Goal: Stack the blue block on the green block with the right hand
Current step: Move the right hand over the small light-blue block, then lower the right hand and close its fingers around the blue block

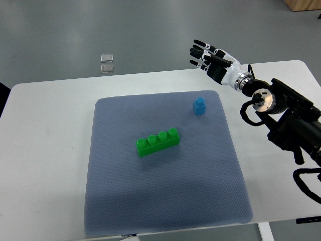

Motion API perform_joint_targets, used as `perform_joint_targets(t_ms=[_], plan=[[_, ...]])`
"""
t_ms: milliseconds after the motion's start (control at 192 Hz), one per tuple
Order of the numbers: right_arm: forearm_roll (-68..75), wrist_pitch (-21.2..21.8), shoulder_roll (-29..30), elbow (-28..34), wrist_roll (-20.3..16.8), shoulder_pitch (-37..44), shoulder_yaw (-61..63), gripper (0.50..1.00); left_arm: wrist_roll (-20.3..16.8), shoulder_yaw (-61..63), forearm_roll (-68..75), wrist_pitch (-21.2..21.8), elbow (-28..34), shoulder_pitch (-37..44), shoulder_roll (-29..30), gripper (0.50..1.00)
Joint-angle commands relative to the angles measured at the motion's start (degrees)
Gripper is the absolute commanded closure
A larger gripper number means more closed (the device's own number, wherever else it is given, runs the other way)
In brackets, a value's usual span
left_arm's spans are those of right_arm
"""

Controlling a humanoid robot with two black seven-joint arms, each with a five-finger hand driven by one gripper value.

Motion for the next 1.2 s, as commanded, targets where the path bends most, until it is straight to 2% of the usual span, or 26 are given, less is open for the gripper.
perform_joint_targets(t_ms=[0,31,36,68,136,141,235,339,391,396,407,469,568,693,782,928,938,1006,1058,1063,1115,1168,1173,1194], plan=[[-6.54,3.15,-2.79,0.57,-0.93,4.22,-5.70,0.572,0.00,0.02,0.00,0.00,-0.39,-0.08,0.00,0.500],[-6.54,3.15,-2.79,0.57,-0.93,4.22,-5.70,0.572,0.00,0.02,0.00,0.00,-0.39,-0.08,0.00,0.500],[-10.02,5.94,-4.96,1.61,-2.32,6.83,-9.44,0.572,0.00,0.02,0.00,0.00,-0.65,-0.08,0.00,0.500],[-12.60,7.46,-6.30,2.50,-3.30,8.88,-11.84,0.572,0.00,0.02,0.00,0.00,-0.74,-0.08,0.00,0.500],[-14.45,8.16,-7.18,3.12,-3.92,10.11,-13.61,0.572,0.00,0.02,0.00,0.00,-0.65,-0.08,0.00,0.500],[-20.28,9.56,-9.62,5.38,-4.53,13.51,-18.83,0.572,0.00,0.02,0.00,0.00,-0.74,-0.08,0.00,0.500],[-32.37,12.64,-14.82,11.81,-4.62,20.65,-28.80,0.572,0.00,0.02,0.00,0.00,-1.09,-0.08,0.00,0.500],[-39.06,17.15,-17.46,16.82,-4.79,28.56,-39.35,0.572,0.00,0.10,0.00,0.00,-1.71,-0.17,0.00,0.500],[-39.06,17.15,-17.46,16.83,-4.79,28.57,-39.36,0.572,0.00,0.10,0.00,0.00,-1.71,-0.17,0.00,0.500],[-40.19,17.15,-17.55,18.48,-5.06,32.22,-44.32,0.572,0.00,0.10,0.00,0.00,-1.88,-0.17,0.00,0.500],[-40.29,17.15,-17.55,19.02,-5.23,33.04,-45.50,0.572,0.00,0.10,0.00,0.00,-1.89,-0.25,0.00,0.500],[-40.82,17.15,-17.38,21.39,-6.55,36.65,-51.04,0.572,0.00,0.10,0.00,0.00,-1.89,-0.25,0.00,0.500],[-41.17,17.15,-15.62,21.92,-9.54,39.91,-55.88,0.572,0.00,0.10,-0.09,0.00,-1.80,-0.25,0.00,0.500],[-40.20,16.95,-12.63,21.57,-13.14,39.56,-55.80,0.572,0.00,0.02,-0.09,0.00,-1.62,-0.25,0.00,0.500],[-40.03,14.41,-11.49,21.05,-15.43,37.71,-55.88,0.572,0.00,-0.07,-0.09,0.00,-1.36,-0.25,0.00,0.500],[-40.03,12.38,-10.70,19.82,-15.78,35.43,-55.88,0.572,0.00,-0.16,-0.09,0.00,-1.36,-0.25,0.00,0.500],[-40.03,11.07,-10.52,19.55,-16.22,34.29,-55.88,0.572,0.00,-0.16,-0.09,0.00,-1.36,-0.25,0.00,0.500],[-40.03,9.57,-10.17,19.46,-16.84,33.14,-55.88,0.572,0.00,-0.07,-0.09,0.00,-1.36,-0.25,0.00,0.500],[-40.03,9.57,-10.17,19.46,-16.84,33.14,-55.88,0.572,0.00,-0.07,-0.09,0.00,-1.36,-0.25,0.00,0.500],[-40.03,7.83,-9.73,19.12,-16.92,32.44,-55.80,0.572,0.00,-0.07,-0.09,0.00,-1.45,-0.25,0.00,0.500],[-39.94,5.62,-9.12,18.50,-16.92,31.30,-55.71,0.574,0.00,-0.07,-0.09,0.00,-1.45,-0.25,0.00,0.500],[-39.94,5.62,-9.11,18.50,-16.92,31.29,-55.71,0.574,0.00,-0.07,-0.09,0.00,-1.45,-0.25,0.00,0.500],[-40.03,4.22,-8.50,17.80,-17.10,30.25,-55.80,0.572,0.00,-0.07,-0.09,0.00,-1.45,-0.25,0.00,0.500],[-40.03,3.95,-8.32,17.71,-17.10,29.89,-55.80,0.572,0.00,-0.07,-0.09,0.00,-1.45,-0.25,0.00,0.500]])
